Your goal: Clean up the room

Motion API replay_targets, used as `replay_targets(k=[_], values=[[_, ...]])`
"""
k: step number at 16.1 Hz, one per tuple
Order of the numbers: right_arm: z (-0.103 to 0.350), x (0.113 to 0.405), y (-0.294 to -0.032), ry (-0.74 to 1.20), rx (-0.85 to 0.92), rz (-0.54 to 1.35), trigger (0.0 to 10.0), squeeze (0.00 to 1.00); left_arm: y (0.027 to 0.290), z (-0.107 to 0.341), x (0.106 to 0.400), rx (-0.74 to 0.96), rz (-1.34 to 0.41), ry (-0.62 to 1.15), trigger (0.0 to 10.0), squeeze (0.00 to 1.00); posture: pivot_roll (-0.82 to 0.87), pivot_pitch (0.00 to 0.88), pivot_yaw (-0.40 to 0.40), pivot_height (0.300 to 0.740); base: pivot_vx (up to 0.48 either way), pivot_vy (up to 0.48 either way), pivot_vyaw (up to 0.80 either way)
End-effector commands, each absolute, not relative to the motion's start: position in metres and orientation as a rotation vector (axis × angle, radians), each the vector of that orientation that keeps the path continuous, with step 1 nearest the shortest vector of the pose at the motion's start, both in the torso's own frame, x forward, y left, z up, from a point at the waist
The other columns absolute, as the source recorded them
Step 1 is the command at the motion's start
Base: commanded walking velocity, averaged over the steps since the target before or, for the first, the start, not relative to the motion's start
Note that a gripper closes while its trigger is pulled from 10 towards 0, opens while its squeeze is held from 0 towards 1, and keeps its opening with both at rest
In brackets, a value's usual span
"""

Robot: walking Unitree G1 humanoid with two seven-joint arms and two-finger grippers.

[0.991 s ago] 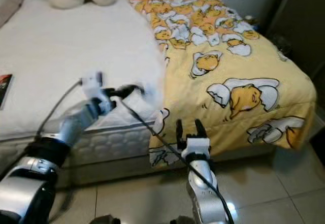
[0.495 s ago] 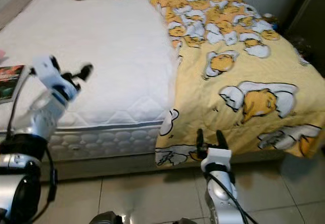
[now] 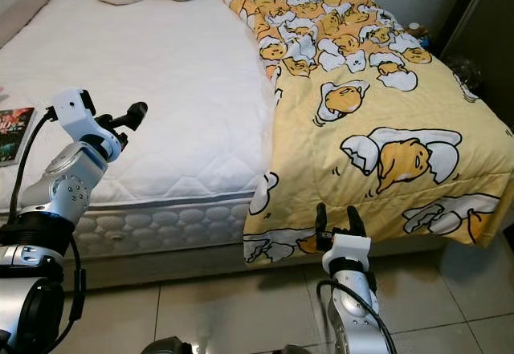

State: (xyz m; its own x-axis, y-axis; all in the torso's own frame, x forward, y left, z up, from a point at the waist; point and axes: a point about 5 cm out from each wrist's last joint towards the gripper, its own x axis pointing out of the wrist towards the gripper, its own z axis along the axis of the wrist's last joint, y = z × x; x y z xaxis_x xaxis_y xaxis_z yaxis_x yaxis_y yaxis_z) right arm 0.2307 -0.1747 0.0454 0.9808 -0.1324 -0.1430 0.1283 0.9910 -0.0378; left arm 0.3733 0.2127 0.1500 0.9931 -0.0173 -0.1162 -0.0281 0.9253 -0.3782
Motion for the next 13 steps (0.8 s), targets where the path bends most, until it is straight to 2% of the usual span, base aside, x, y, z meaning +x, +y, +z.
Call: replay_targets(k=[1, 9, 10, 12, 13], values=[[0.045, 0.23, -0.175, 0.142, -0.027, -0.132, 10.0, 0.0, 0.213, 0.157, 0.375, -0.374, -0.004, 0.098, 10.0, 0.0, -0.04, 0.0, 0.011, 0.714, 0.0, 0.0, 0.0], [0.046, 0.231, -0.175, 0.137, -0.029, -0.132, 10.0, 0.0, 0.21, 0.155, 0.374, -0.369, -0.012, 0.101, 10.0, 0.0, -0.04, 0.0, 0.011, 0.714, 0.0, 0.0, 0.0], [0.071, 0.252, -0.175, 0.05, 0.078, -0.182, 10.0, 0.0, 0.165, 0.133, 0.359, 0.049, -0.21, 0.058, 10.0, 0.0, -0.1, 0.0, 0.078, 0.714, 0.0, 0.0, 0.0], [0.079, 0.257, -0.179, 0.024, 0.131, -0.216, 10.0, 0.0, 0.145, 0.124, 0.349, 0.283, -0.311, 0.001, 10.0, 0.0, -0.11, 0.0, 0.08, 0.714, 0.0, 0.0, 0.0], [0.079, 0.257, -0.18, 0.026, 0.128, -0.216, 10.0, 0.0, 0.146, 0.123, 0.349, 0.315, -0.307, -0.004, 10.0, 0.0, -0.11, 0.0, 0.078, 0.714, 0.0, 0.0, 0.0]])
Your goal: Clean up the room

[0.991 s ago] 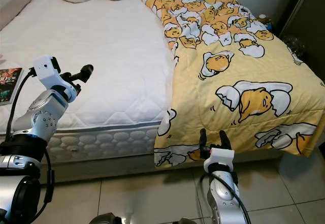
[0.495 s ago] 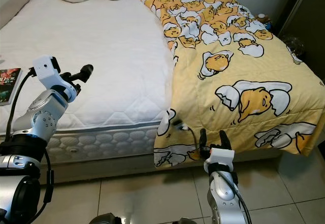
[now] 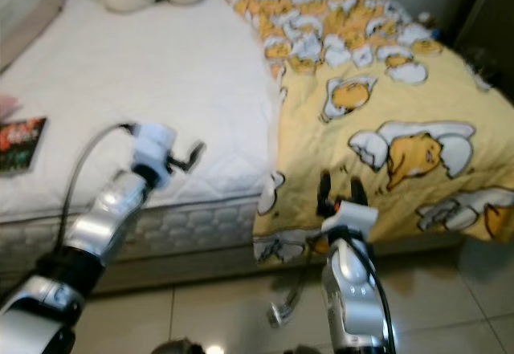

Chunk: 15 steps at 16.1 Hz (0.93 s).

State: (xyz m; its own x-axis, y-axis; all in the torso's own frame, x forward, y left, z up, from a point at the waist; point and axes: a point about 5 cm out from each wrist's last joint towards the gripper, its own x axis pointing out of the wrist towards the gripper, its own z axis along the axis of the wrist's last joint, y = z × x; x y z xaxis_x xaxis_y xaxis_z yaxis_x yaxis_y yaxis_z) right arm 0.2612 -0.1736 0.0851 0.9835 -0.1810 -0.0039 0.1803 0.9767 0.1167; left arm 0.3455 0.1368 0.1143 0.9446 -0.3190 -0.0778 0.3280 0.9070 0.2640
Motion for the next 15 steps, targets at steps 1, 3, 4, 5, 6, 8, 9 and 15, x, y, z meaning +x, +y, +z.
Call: replay_targets(k=[1, 3, 4, 5, 6, 8, 9, 15], values=[[0.078, 0.257, -0.181, 0.029, 0.124, -0.214, 10.0, 0.0, 0.145, 0.121, 0.347, 0.335, -0.308, -0.001, 10.0, 0.0, -0.11, 0.0, 0.077, 0.714, 0.0, 0.0, 0.0], [0.077, 0.257, -0.18, 0.037, 0.124, -0.207, 10.0, 0.0, 0.143, 0.118, 0.344, 0.367, -0.308, -0.021, 10.0, 0.0, -0.1, 0.0, 0.074, 0.714, 0.0, 0.0, 0.0], [0.077, 0.257, -0.179, 0.041, 0.123, -0.203, 10.0, 0.0, 0.143, 0.119, 0.343, 0.387, -0.306, -0.034, 10.0, 0.0, -0.1, 0.0, 0.073, 0.714, 0.0, 0.0, 0.0], [0.076, 0.256, -0.178, 0.05, 0.118, -0.197, 10.0, 0.0, 0.147, 0.116, 0.342, 0.351, -0.278, -0.013, 10.0, 0.0, -0.1, 0.0, 0.071, 0.714, 0.0, 0.0, 0.0], [0.075, 0.256, -0.179, 0.052, 0.114, -0.199, 10.0, 0.0, 0.15, 0.112, 0.344, 0.299, -0.251, 0.023, 10.0, 0.0, -0.1, 0.0, 0.072, 0.714, 0.0, 0.0, 0.0], [0.076, 0.257, -0.181, 0.051, 0.102, -0.202, 10.0, 0.0, 0.151, 0.109, 0.346, 0.206, -0.229, 0.069, 10.0, 0.0, -0.1, 0.0, 0.071, 0.714, 0.0, 0.0, 0.0], [0.077, 0.258, -0.183, 0.053, 0.089, -0.207, 10.0, 0.0, 0.149, 0.109, 0.347, 0.174, -0.225, 0.072, 10.0, 0.0, -0.11, 0.0, 0.068, 0.714, 0.0, 0.0, 0.0], [0.076, 0.257, -0.183, 0.065, 0.076, -0.197, 10.0, 0.0, 0.126, 0.111, 0.343, 0.034, -0.343, 0.077, 10.0, 0.0, -0.11, 0.0, 0.065, 0.714, 0.0, 0.0, 0.0]])
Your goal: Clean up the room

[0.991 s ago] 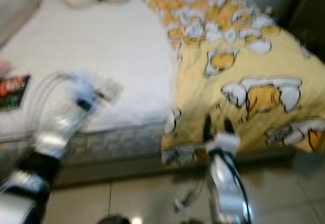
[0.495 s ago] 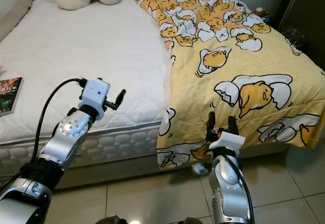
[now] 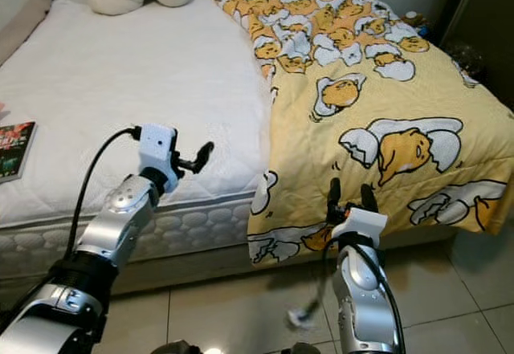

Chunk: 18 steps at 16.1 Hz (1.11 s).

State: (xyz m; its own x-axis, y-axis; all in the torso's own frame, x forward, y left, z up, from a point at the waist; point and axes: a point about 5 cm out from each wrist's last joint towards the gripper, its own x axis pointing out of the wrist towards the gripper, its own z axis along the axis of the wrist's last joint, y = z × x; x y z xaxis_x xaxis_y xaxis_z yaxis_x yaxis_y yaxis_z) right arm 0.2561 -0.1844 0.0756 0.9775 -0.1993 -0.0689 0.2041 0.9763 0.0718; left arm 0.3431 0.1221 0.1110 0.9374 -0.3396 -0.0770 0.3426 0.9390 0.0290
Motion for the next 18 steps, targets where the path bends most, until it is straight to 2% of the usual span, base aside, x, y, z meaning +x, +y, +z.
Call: replay_targets(k=[1, 10, 16, 18], values=[[0.077, 0.257, -0.183, 0.063, 0.077, -0.198, 10.0, 0.0, 0.126, 0.111, 0.344, 0.013, -0.333, 0.088, 10.0, 0.0, -0.12, 0.0, 0.064, 0.714, 0.0, 0.0, 0.0], [0.079, 0.257, -0.182, 0.065, 0.086, -0.192, 10.0, 0.0, 0.119, 0.114, 0.344, 0.004, -0.389, 0.081, 10.0, 0.0, -0.12, 0.0, 0.067, 0.714, 0.0, 0.0, 0.0], [0.081, 0.259, -0.184, 0.059, 0.118, -0.199, 10.0, 0.0, 0.131, 0.111, 0.351, -0.136, -0.26, 0.132, 10.0, 0.0, -0.14, 0.0, 0.064, 0.714, 0.0, 0.0, 0.0], [0.082, 0.26, -0.186, 0.058, 0.119, -0.204, 10.0, 0.0, 0.127, 0.115, 0.35, -0.096, -0.281, 0.096, 10.0, 0.0, -0.14, 0.0, 0.065, 0.714, 0.0, 0.0, 0.0]])
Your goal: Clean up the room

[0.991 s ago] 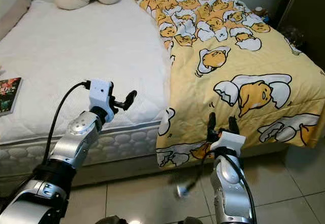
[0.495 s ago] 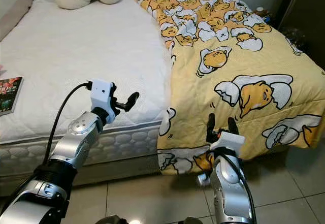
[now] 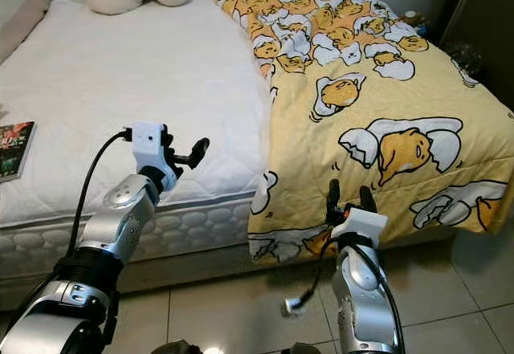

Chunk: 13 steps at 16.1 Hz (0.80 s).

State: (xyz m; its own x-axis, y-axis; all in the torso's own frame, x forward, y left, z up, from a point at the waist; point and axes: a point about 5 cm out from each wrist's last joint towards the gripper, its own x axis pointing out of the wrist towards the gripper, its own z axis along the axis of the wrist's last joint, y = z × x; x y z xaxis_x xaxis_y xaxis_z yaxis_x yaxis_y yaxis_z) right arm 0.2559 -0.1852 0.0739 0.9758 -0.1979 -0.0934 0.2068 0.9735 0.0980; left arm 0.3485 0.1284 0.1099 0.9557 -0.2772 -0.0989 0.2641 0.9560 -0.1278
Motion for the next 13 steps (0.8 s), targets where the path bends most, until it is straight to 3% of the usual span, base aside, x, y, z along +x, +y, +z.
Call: replay_targets(k=[1, 9, 13], values=[[0.0824, 0.2595, -0.1866, 0.058, 0.118, -0.205, 10.0, 0.0, 0.1265, 0.1149, 0.3496, -0.09, -0.286, 0.092, 10.0, 0.0, -0.14, 0.0, 0.065, 0.714, 0.0, 0.0, 0.0], [0.0841, 0.259, -0.1868, 0.059, 0.087, -0.218, 10.0, 0.0, 0.1228, 0.1141, 0.3494, -0.072, -0.31, 0.099, 10.0, 0.0, -0.15, 0.0, 0.068, 0.714, 0.0, 0.0, 0.0], [0.0832, 0.2616, -0.1882, 0.084, 0.072, -0.223, 10.0, 0.0, 0.1273, 0.1097, 0.3527, -0.056, -0.236, 0.143, 10.0, 0.0, -0.14, 0.0, 0.058, 0.714, 0.0, 0.0, 0.0]])
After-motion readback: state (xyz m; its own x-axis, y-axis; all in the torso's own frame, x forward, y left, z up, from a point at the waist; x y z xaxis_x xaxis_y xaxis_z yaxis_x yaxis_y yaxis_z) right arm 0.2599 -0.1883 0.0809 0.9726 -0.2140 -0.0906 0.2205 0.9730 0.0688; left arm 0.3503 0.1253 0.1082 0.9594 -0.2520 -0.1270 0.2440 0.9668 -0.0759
